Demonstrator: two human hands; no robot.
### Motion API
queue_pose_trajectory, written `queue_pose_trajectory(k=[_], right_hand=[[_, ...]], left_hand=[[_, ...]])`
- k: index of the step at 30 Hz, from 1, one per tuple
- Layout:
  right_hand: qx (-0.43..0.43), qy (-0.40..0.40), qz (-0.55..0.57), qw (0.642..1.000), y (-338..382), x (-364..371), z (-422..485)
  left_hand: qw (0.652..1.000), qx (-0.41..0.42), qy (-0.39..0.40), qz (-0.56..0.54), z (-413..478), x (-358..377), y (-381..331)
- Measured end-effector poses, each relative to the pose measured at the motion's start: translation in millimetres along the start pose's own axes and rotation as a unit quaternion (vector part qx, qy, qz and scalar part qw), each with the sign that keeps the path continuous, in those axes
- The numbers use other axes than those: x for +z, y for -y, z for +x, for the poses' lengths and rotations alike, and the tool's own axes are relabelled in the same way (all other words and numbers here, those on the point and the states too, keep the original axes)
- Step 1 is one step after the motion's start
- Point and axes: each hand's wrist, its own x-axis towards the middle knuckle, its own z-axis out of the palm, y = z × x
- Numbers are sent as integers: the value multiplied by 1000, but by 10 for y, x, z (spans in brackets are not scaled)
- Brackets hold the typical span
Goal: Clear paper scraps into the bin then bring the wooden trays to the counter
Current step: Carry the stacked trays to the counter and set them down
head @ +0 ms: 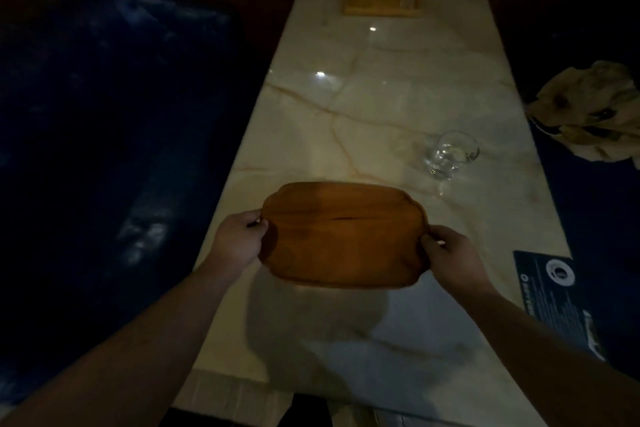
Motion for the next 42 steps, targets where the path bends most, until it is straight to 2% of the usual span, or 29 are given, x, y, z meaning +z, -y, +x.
queue_pose_trajectory(k=[4,7,9,13,18,23,30,32,37,42], right_hand=[[-107,38,18,993,306,-191,72],[-183,86,7,979,601,-262,72],[-196,84,28,977,727,-251,109],[-260,155,45,952,1227,-45,-90],[-327,254,46,909,1798,354,-610],[-376,334,61,862,2232,719,-1427],[-422,453,31,785,2525,1126,-3045],[-444,481,34,755,2512,1224,-3630],[-463,523,32,715,2339,1357,-4998],[-485,578,14,656,2091,1393,-6291]], left_hand=[[997,-14,-70,-33,-434,-207,-141],[983,-7,-164,-83,-878,-397,-169],[977,-5,-186,-101,-1019,-466,-195],[943,-22,-304,-132,-1703,-814,-68],[906,-49,-401,-125,-2636,-1241,154],[852,-58,-495,-163,-3727,-1509,365],[790,-84,-590,-143,-5621,-1584,827],[764,-108,-621,-137,-6226,-1550,1028],[704,-138,-682,-142,-7557,-1408,1465],[643,-163,-740,-107,-8745,-1258,1774]])
